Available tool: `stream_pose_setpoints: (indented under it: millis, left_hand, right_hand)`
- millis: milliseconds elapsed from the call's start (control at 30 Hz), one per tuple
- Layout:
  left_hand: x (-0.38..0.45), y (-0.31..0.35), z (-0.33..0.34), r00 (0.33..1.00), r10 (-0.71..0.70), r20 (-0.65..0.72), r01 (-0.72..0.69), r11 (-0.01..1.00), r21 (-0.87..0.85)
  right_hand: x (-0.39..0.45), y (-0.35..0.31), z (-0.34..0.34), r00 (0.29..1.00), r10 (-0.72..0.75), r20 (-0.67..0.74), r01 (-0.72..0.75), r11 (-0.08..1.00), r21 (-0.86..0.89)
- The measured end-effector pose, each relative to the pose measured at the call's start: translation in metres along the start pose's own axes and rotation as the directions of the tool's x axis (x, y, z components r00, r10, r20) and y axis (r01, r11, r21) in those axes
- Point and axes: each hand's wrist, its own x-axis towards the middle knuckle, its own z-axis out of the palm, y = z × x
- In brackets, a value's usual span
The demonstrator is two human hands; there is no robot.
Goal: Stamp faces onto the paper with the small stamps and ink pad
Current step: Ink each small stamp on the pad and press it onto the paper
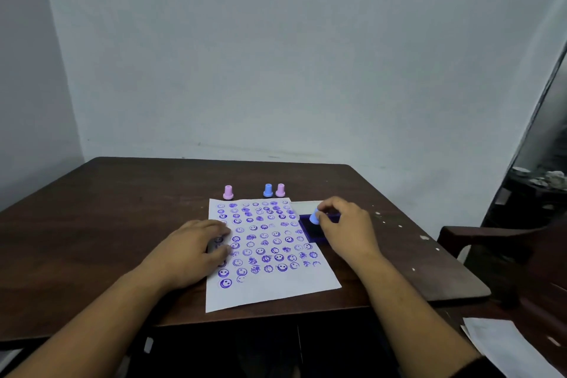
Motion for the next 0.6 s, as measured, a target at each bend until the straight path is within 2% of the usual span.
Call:
stream_pose_setpoints:
  millis: [600]
  left_hand:
    - [0.0016, -0.0053, 0.0033, 1.0, -0.006, 0.002, 0.006, 1.0, -0.025]
  right_hand:
    - [-0.0043, -0.0025, 0.0021, 0.996, -0.047, 0.08, 0.053, 0.995, -0.079]
